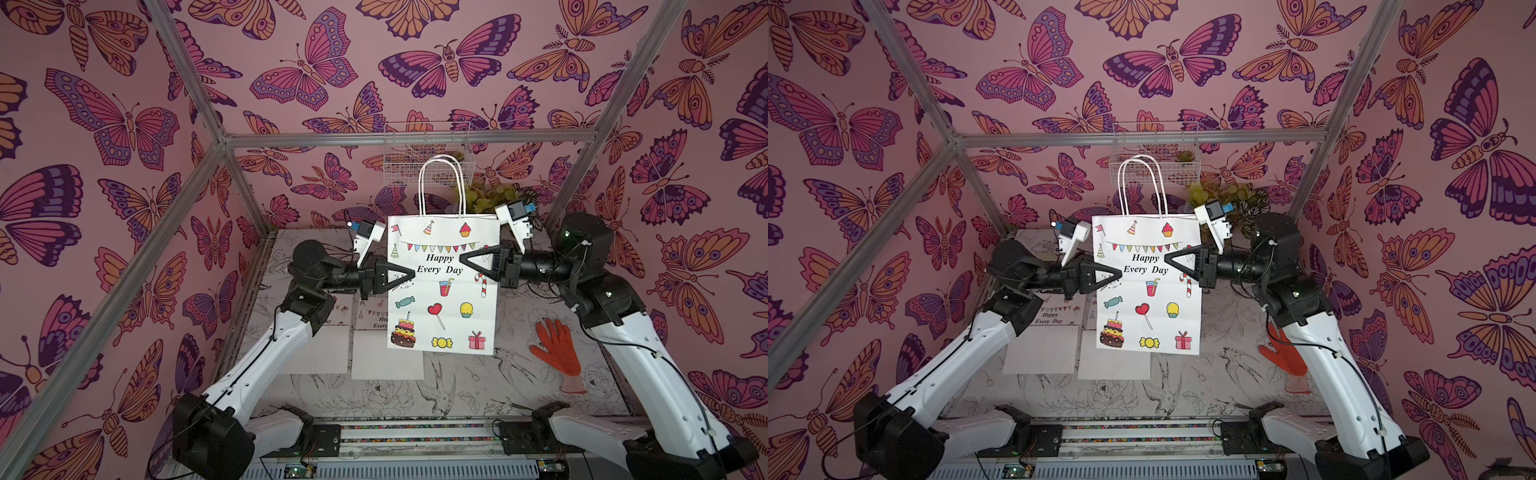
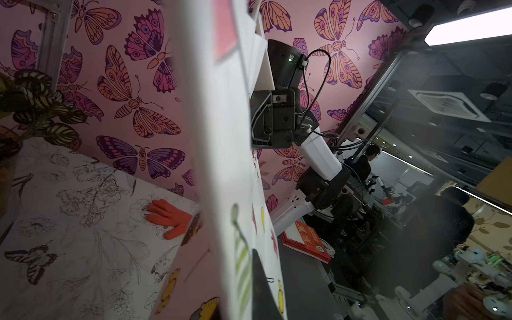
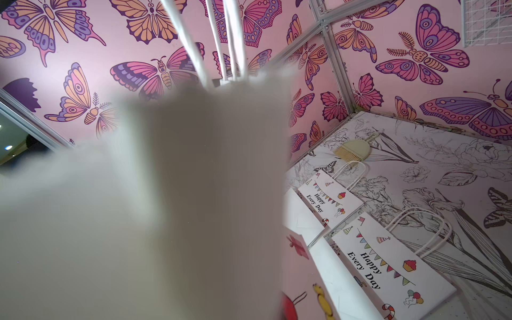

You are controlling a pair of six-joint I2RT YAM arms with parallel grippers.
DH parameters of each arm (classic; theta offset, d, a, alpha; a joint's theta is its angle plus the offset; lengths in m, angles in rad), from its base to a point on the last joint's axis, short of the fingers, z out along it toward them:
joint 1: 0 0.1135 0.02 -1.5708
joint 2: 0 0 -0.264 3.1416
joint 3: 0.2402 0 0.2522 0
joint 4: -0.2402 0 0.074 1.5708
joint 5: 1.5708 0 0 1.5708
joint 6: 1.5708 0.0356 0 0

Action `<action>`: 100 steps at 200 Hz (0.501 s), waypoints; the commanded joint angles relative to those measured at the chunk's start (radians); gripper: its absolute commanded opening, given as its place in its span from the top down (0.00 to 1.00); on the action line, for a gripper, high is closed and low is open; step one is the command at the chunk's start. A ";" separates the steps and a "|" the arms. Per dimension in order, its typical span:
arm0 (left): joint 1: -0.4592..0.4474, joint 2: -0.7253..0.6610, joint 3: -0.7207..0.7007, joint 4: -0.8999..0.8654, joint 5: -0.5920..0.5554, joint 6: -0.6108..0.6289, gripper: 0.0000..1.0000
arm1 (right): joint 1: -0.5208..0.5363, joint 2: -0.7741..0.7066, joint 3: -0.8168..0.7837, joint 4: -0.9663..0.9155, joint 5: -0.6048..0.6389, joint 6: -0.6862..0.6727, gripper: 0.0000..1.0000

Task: Put away the paper bag
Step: Press the paper bag.

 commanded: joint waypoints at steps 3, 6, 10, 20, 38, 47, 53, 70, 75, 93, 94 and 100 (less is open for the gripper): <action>-0.012 -0.027 0.024 -0.091 0.008 0.087 1.00 | -0.002 -0.038 -0.032 0.062 0.016 0.015 0.99; -0.012 -0.028 0.025 -0.092 0.006 0.087 1.00 | -0.003 -0.042 -0.038 0.069 0.013 0.020 0.97; -0.012 -0.028 0.027 -0.092 0.007 0.088 1.00 | -0.004 -0.048 -0.047 0.082 0.007 0.028 0.95; -0.012 -0.026 0.032 -0.091 0.004 0.083 1.00 | -0.002 -0.064 -0.075 0.116 -0.004 0.053 0.88; -0.012 -0.026 0.038 -0.092 -0.014 0.078 1.00 | 0.003 -0.086 -0.122 0.176 -0.021 0.094 0.72; -0.012 -0.026 0.038 -0.091 -0.020 0.075 1.00 | 0.008 -0.093 -0.137 0.187 -0.028 0.100 0.62; -0.012 -0.027 0.039 -0.092 -0.024 0.074 1.00 | 0.010 -0.096 -0.148 0.188 -0.033 0.100 0.56; -0.012 -0.030 0.040 -0.091 -0.034 0.071 1.00 | 0.019 -0.100 -0.170 0.181 -0.052 0.094 0.42; -0.012 -0.030 0.041 -0.091 -0.036 0.071 1.00 | 0.022 -0.103 -0.175 0.173 -0.059 0.089 0.39; -0.012 -0.035 0.041 -0.091 -0.040 0.068 1.00 | 0.028 -0.110 -0.187 0.132 -0.076 0.062 0.35; -0.012 -0.035 0.041 -0.092 -0.040 0.068 1.00 | 0.028 -0.111 -0.188 0.130 -0.076 0.060 0.35; -0.012 -0.036 0.040 -0.093 -0.040 0.068 1.00 | 0.030 -0.115 -0.191 0.113 -0.080 0.050 0.34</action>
